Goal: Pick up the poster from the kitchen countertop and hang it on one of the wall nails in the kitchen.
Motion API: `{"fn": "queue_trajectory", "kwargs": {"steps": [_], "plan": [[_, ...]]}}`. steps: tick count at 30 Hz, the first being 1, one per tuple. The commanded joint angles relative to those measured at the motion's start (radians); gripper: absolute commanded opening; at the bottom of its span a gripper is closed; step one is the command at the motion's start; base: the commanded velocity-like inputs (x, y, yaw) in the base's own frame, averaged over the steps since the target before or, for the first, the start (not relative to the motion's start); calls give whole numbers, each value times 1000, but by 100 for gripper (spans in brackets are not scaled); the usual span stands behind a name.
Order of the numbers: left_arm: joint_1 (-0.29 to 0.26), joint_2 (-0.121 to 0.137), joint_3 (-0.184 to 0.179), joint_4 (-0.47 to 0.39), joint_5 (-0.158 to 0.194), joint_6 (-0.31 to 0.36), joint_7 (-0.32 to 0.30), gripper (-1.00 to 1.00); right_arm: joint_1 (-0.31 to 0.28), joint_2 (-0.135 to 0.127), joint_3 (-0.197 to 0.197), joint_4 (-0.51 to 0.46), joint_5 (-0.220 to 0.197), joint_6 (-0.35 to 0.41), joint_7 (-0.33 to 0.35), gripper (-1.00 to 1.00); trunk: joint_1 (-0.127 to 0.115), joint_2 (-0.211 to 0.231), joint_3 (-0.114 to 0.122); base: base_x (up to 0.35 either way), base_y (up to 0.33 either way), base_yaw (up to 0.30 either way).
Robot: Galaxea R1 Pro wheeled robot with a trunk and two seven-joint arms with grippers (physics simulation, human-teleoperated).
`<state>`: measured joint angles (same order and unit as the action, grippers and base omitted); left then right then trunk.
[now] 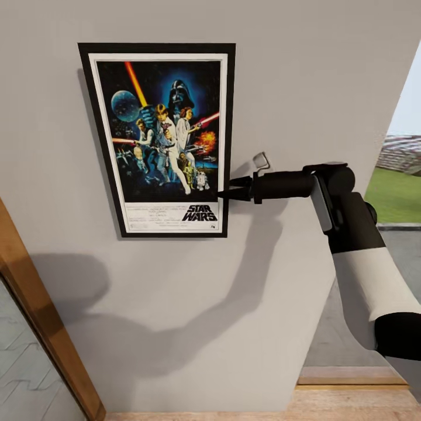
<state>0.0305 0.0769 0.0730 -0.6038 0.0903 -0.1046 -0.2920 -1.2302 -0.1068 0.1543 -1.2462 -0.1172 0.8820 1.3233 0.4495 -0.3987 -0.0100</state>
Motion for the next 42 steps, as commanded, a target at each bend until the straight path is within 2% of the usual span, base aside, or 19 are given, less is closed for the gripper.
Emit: {"fn": "queue_trajectory", "kwargs": {"steps": [1,4,8,9,11,13,14,18,19,22,24,27,31,32,36,39,40,41,42], "plan": [[0,0,2,-1,9,2,-7,100,-1,-1,2,-1,-6,8,-1,100,1,-1,-1,-4,-1,0],[0,0,2,-1,9,2,-7,100,15,-4,1,-5,-7,9,2,100,1,-1,-1,-2,0,0],[0,0,2,-1,9,2,-7,100,95,-8,-39,-8,-9,5,7,100,1,-1,-1,0,0,0],[0,0,2,-1,9,2,-7,100,192,-8,-60,-24,-10,-25,8,100,1,-1,-1,-185,0,0],[0,0,1,-1,9,0,-7,100,293,-8,-62,-78,-10,-34,6,100,1,-1,1,-300,0,0],[0,0,1,-1,9,0,-7,100,332,-8,-62,-96,-10,-52,5,100,1,-1,4,-212,0,0],[0,1,2,-2,9,1,-8,100,476,-8,-64,-121,-9,-151,4,100,1,-1,6,-40,0,0],[0,1,2,-2,9,1,-8,100,597,-8,-67,-120,-8,-209,1,100,1,-1,12,-95,0,0],[0,1,2,-2,9,1,-9,100,665,-8,-74,-119,-7,-247,0,100,1,-1,14,-222,0,0],[0,1,2,-2,9,1,-9,100,757,-8,-97,-117,-6,-310,-4,100,1,-1,19,-263,0,0],[0,1,2,-2,10,1,-10,100,810,-8,-123,-111,-6,-346,-9,100,1,-1,22,-296,0,0],[0,1,2,-2,10,0,-10,100,891,-8,-197,-71,-5,-392,-16,100,1,-1,27,-319,0,0],[0,1,2,-2,10,-1,-11,100,940,-9,-261,39,-4,-420,-19,100,1,-1,34,-330,0,0],[0,1,2,-2,10,0,-11,100,955,-10,-280,111,-3,-447,-20,100,1,-1,34,-335,0,0],[0,1,2,-2,10,0,-12,100,973,-15,-299,278,0,-555,-24,100,1,-1,37,-266,0,0],[0,1,2,-1,10,1,-12,100,993,-33,-306,470,1,-712,-35,100,1,-1,37,-103,0,0],[0,1,2,-1,10,2,-10,100,999,-43,-308,570,1,-797,-45,100,1,-1,37,-52,0,0],[0,1,2,0,10,4,-7,100,1006,-61,-309,752,2,-944,-97,100,1,-1,37,-21,0,0],[0,1,2,0,10,5,-6,100,1007,-65,-309,789,2,-973,-119,100,1,-1,37,-17,0,0]]}}
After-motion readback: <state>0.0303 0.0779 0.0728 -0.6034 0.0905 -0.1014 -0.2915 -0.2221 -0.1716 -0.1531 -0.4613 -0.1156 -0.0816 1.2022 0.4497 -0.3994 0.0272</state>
